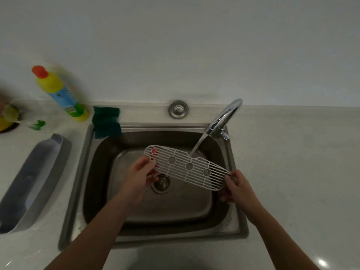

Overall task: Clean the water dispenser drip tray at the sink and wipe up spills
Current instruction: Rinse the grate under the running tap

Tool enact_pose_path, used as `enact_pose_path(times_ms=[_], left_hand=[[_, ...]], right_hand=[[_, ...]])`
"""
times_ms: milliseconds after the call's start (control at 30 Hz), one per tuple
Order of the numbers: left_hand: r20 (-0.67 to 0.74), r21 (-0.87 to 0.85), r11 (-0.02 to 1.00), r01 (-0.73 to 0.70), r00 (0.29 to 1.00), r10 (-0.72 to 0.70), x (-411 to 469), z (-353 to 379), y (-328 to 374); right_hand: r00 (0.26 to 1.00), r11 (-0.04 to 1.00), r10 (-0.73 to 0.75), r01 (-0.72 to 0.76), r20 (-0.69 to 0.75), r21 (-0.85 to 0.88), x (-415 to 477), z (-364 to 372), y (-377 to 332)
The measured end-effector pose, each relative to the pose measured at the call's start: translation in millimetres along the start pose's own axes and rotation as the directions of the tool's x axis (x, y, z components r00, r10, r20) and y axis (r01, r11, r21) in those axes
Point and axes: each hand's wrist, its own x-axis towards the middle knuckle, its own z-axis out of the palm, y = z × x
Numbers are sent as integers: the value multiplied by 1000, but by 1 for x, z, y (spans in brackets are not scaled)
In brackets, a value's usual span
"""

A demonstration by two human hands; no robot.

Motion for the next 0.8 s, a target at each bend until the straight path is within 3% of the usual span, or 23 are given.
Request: enact_pose_path(times_ms=[100,167,267,333,400,500,633,800], left_hand=[[21,238,962,-131,991,130,9,8,17],[42,362,918,-162,987,157,17,14,27],[101,279,948,-152,987,128,30,26,38],[131,156,982,-105,988,85,33,34,46],[146,94,994,-55,988,41,32,37,51],[113,159,986,-60,993,42,32,33,50],[102,53,998,-25,995,19,27,12,42],[8,244,961,-132,991,134,18,-31,19]], right_hand=[[998,994,-25,19,-59,-104,2,-3,4],[997,1000,7,-7,-73,2,6,-13,-3],[994,921,111,-101,-5,377,12,-30,-18],[991,855,135,-127,21,503,16,-38,-27],[993,848,115,-101,5,520,19,-42,-36],[997,830,76,-56,-14,555,24,-40,-43],[1000,846,26,-26,9,533,28,-27,-45],[996,928,-84,67,31,366,32,-10,-55]])
